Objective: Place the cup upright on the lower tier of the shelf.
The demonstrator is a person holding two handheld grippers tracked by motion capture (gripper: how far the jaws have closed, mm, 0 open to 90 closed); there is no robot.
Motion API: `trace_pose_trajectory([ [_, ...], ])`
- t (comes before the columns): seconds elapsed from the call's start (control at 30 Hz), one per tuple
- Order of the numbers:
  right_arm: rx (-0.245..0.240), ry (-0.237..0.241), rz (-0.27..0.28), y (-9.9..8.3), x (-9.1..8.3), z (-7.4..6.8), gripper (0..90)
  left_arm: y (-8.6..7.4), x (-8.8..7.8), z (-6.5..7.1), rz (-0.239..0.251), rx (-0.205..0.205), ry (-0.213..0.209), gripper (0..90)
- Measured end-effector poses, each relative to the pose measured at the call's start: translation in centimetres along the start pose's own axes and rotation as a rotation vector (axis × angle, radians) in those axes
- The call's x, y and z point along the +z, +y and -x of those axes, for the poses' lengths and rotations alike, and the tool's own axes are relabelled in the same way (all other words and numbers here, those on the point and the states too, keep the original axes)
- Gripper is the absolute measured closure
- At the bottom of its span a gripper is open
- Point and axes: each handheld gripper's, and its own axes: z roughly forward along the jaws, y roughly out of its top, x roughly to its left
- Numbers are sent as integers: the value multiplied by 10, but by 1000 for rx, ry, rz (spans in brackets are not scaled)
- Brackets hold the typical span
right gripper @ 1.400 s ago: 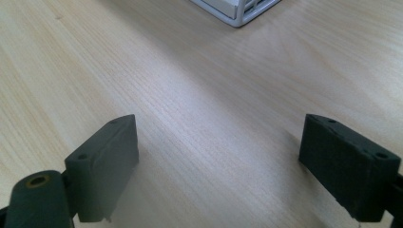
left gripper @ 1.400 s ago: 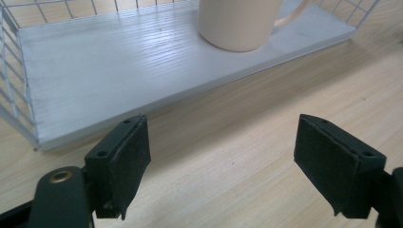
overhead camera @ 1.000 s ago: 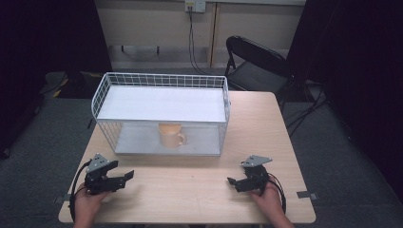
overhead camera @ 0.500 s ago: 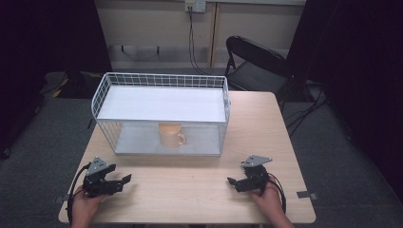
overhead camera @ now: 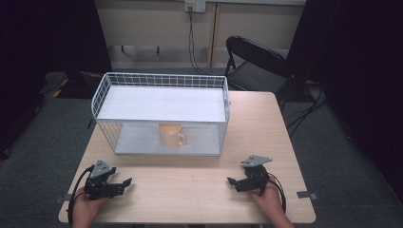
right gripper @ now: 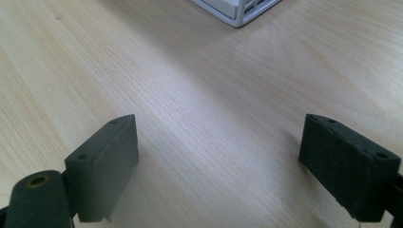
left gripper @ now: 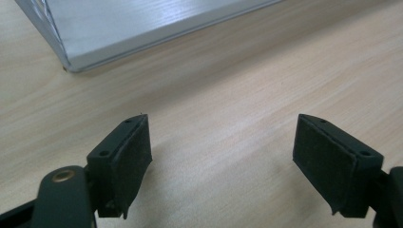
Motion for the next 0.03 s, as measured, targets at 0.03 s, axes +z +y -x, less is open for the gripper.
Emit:
trace_pose_trajectory([
  [0.03,0,0,0,0,0,0,122,-1,0,0,-3,-4,-1,201],
])
